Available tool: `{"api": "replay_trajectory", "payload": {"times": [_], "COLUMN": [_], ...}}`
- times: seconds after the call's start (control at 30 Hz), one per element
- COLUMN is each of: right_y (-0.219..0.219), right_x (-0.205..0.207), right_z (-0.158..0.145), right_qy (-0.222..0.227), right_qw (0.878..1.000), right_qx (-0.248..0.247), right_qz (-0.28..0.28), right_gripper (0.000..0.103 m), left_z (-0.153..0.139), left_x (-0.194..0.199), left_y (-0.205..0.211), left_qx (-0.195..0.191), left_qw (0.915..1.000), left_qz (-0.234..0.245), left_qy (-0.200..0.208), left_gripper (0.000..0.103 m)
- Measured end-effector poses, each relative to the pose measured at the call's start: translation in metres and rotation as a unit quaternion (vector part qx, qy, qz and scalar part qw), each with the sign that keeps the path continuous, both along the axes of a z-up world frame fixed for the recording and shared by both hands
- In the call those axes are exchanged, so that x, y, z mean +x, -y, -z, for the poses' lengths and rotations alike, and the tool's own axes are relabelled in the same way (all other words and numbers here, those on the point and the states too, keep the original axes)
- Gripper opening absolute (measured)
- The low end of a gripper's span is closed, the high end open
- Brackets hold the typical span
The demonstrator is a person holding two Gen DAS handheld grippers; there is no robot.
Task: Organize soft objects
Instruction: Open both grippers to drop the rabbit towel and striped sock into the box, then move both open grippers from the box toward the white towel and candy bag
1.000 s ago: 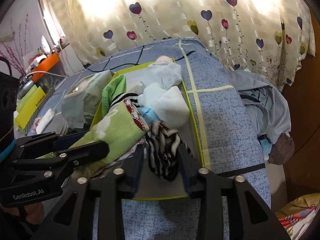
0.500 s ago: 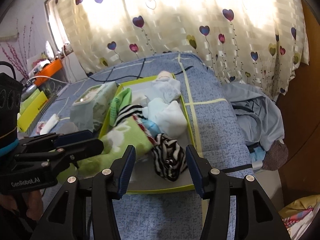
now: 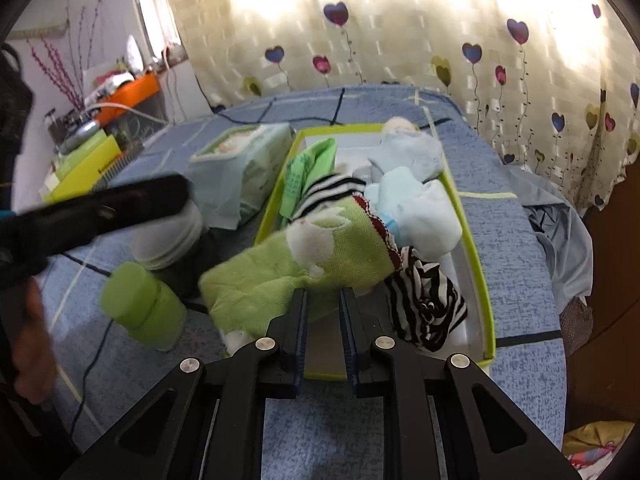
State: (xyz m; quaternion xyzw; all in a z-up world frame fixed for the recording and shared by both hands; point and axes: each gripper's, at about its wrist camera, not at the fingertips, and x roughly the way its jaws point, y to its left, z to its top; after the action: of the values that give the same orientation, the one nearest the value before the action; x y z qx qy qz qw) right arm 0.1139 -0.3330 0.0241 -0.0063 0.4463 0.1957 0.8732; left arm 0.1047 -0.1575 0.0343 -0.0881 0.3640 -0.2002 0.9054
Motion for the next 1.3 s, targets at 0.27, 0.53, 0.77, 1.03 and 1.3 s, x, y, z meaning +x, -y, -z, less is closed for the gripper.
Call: {"api": "replay_trajectory", "payload": {"times": [0.27,0.53,0.77,1.03,1.3], "right_y": [0.004,-0.007,-0.021,-0.014,-0.028], "right_x": [0.016,0.0,0.004,0.022,0.06], "right_z": [0.001,-0.023,-0.005,0.007,0.008], "right_qy": [0.002,0.025,-0.004,-0.017,-0.007], "right_qw": [1.0,0.999,1.0,1.0,1.0], "right_qx": [0.006,0.039,-0.006,-0.006,0.007], "right_qz": [0.022,0.01,-0.011,0.011,0.004], "right_gripper": [0.017,0.017,0.024,0.028,0.028], "left_z": [0.001,-0.001,-0.003,-0.003,-0.004], "left_x": [-0.002,-0.004,-0.007,-0.009,-0.013], "left_y": [-0.019,-0.033,-0.042,-0.051,-0.068], "left_qx": [-0.008,-0.017,-0.02,-0.025,-0.023], "left_qw": [0.9999,0.9996,0.9994,0.9992,0.9982], "left_qz": [-0.014,-0.023,-0.027,-0.031,-0.055], "left_qy": [0.0,0.005,0.009,0.009,0.01], "left_gripper": [0.043,0.043,0.043,0.044,0.043]}}
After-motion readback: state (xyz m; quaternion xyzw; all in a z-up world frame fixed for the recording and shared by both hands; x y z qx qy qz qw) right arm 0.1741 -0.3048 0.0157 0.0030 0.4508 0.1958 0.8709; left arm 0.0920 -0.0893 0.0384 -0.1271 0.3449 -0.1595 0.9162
